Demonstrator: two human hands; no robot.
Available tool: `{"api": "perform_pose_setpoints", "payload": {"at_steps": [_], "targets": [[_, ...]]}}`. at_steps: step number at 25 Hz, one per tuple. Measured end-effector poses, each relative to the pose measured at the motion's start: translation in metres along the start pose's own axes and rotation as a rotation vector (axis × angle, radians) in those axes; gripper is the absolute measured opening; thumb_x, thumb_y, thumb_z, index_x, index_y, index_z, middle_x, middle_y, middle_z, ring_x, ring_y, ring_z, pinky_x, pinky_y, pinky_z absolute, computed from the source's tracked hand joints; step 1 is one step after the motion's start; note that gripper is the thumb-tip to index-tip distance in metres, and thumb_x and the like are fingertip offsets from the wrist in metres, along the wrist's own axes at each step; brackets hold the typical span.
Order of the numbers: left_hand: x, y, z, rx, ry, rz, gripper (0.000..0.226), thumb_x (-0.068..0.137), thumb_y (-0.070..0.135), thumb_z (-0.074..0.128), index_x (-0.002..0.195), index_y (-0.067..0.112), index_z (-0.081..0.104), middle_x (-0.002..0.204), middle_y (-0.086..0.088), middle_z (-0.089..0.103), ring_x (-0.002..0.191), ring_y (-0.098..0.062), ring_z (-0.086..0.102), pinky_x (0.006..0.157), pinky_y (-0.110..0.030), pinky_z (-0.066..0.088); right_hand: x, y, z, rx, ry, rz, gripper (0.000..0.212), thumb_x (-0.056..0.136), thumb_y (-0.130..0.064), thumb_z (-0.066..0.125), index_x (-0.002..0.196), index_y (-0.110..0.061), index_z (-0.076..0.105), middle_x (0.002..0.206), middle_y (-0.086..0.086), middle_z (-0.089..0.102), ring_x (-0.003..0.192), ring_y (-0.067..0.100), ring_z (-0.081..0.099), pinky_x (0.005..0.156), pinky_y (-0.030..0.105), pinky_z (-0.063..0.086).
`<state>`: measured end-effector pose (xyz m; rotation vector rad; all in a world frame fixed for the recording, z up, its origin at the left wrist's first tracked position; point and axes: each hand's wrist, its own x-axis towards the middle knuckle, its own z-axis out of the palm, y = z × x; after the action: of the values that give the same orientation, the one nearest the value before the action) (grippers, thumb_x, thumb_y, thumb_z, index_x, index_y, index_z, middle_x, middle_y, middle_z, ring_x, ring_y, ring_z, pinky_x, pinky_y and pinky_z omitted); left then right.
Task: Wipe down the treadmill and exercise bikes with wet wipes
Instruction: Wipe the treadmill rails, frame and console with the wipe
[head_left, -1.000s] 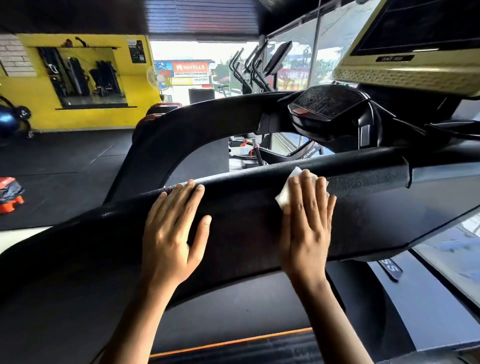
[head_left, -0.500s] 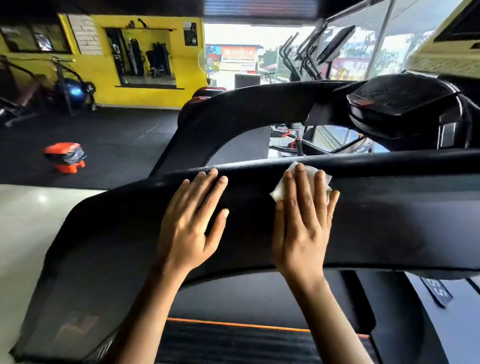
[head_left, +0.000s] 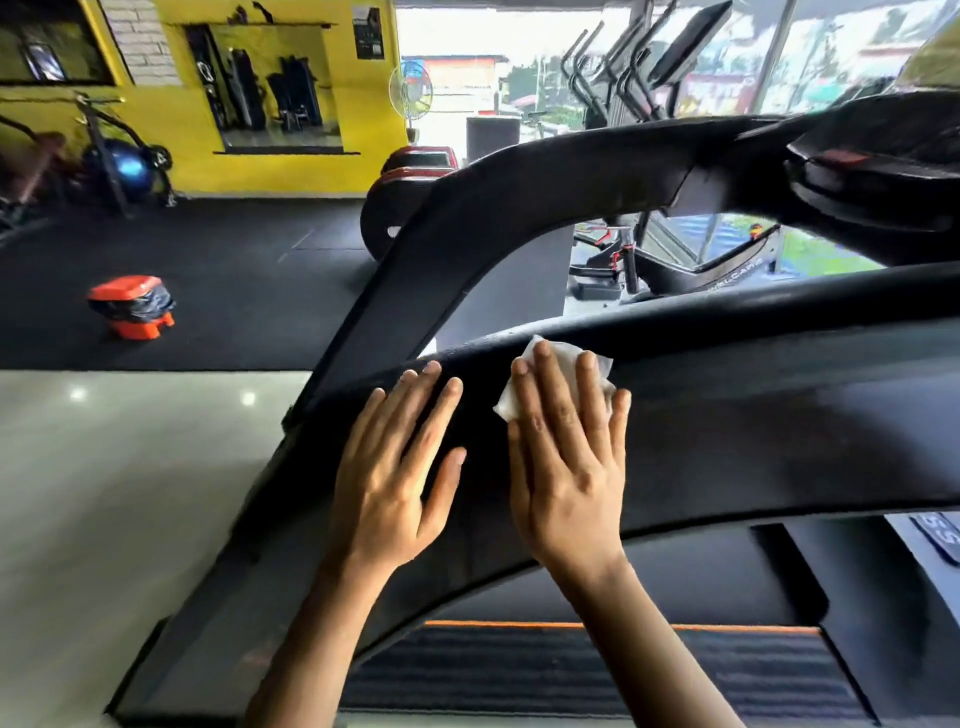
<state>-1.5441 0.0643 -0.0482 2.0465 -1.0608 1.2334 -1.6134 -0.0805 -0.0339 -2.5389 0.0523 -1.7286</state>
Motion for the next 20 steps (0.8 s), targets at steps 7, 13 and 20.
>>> {"api": "perform_pose_setpoints", "payload": {"at_steps": [7, 13, 20], "targets": [[-0.023, -0.070, -0.028, -0.133, -0.062, -0.045, 0.044, 0.098, 0.026, 0.043, 0.135, 0.002, 0.049, 0.139, -0.013, 0.049, 0.128, -0.026, 0.046, 0.110, -0.039, 0.033, -0.007, -0.047, 0.016, -0.188, -0.094, -0.046, 0.040, 0.099, -0.023, 0.044, 0.138, -0.015, 0.048, 0.146, 0.003, 0.041, 0.141, 0.021, 0.030, 0.115, 0.039, 0.018], [-0.018, -0.069, -0.021, -0.300, -0.075, -0.119, 0.046, 0.096, 0.027, 0.045, 0.131, -0.002, 0.052, 0.138, -0.016, 0.051, 0.131, -0.026, 0.043, 0.107, -0.045, 0.036, 0.005, -0.079, 0.022, -0.087, -0.142, 0.039, 0.039, 0.096, -0.017, 0.044, 0.130, -0.001, 0.055, 0.140, 0.016, 0.050, 0.137, 0.034, 0.035, 0.118, 0.042, 0.018], [-0.011, -0.074, -0.025, -0.284, -0.112, -0.091, 0.047, 0.096, 0.029, 0.044, 0.130, 0.000, 0.053, 0.135, -0.015, 0.054, 0.128, -0.024, 0.045, 0.113, -0.028, 0.027, 0.050, -0.050, 0.004, -0.355, -0.166, 0.144, 0.033, 0.095, -0.022, 0.045, 0.112, -0.006, 0.067, 0.120, 0.015, 0.064, 0.117, 0.035, 0.055, 0.109, 0.045, 0.031]]}}
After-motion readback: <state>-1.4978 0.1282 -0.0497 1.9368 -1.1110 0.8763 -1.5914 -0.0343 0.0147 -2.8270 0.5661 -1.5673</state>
